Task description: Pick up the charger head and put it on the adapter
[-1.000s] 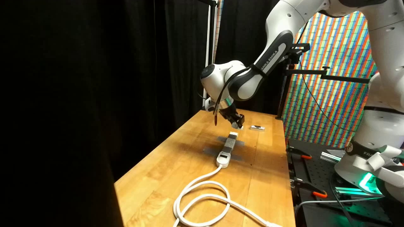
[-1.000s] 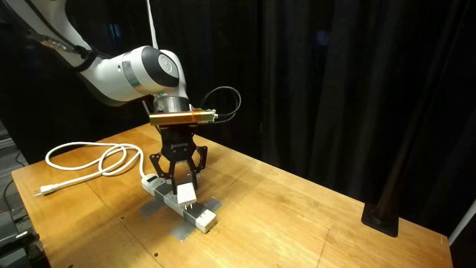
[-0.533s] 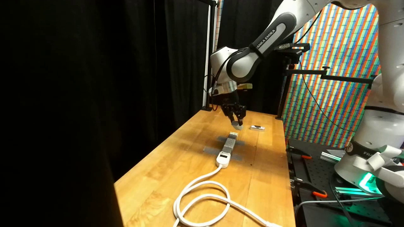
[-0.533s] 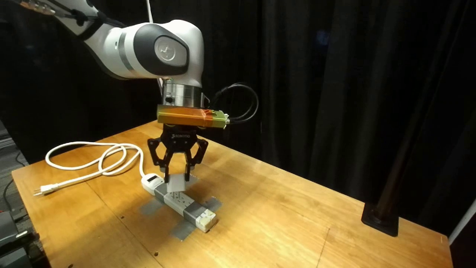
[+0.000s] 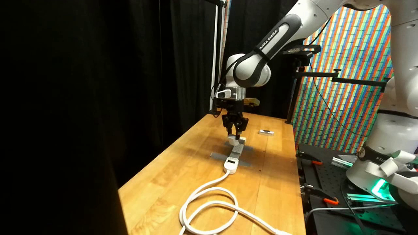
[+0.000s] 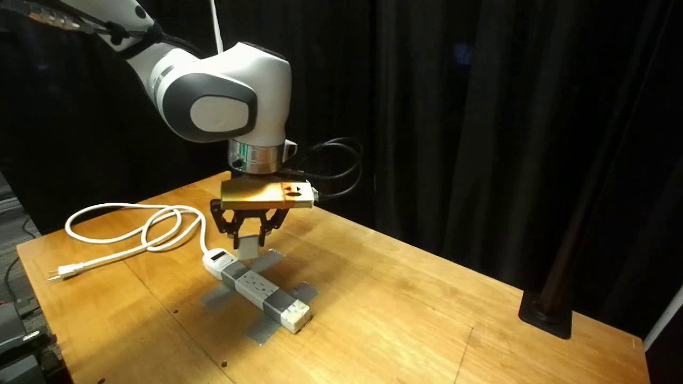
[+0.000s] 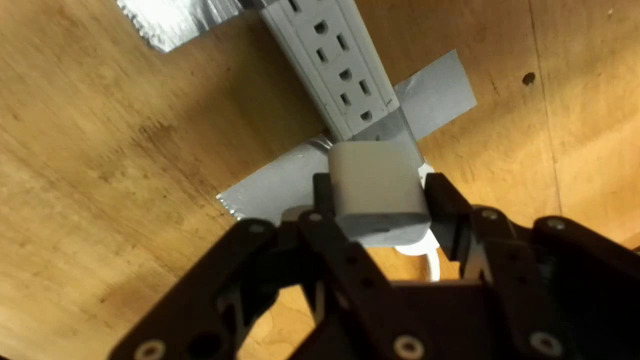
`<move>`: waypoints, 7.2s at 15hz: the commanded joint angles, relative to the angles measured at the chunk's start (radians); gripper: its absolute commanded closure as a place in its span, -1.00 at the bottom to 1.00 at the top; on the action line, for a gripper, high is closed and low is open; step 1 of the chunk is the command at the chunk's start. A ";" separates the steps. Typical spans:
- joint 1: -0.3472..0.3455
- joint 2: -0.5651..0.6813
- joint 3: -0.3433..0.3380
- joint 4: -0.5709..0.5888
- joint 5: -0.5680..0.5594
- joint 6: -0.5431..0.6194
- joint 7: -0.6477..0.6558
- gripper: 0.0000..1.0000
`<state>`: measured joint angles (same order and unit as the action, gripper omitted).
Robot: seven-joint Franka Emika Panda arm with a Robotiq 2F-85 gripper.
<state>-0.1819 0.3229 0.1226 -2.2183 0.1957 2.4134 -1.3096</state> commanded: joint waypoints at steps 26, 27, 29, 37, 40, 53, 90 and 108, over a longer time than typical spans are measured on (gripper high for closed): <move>-0.085 0.032 -0.011 -0.061 0.317 0.068 -0.516 0.54; -0.087 0.035 -0.012 -0.059 0.315 0.066 -0.532 0.54; -0.094 0.044 -0.011 -0.052 0.317 0.058 -0.574 0.54; -0.101 0.089 -0.025 -0.015 0.289 0.010 -0.769 0.54; -0.102 0.108 -0.032 -0.001 0.280 -0.003 -0.849 0.54; -0.026 0.032 -0.106 -0.087 0.151 0.152 -0.691 -1.00; 0.004 0.059 -0.033 -0.038 0.005 0.035 -0.625 0.84; 0.029 0.108 -0.055 0.036 0.003 -0.108 -0.653 0.34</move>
<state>-0.1737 0.3678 0.0752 -2.1988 0.2097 2.2942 -1.9986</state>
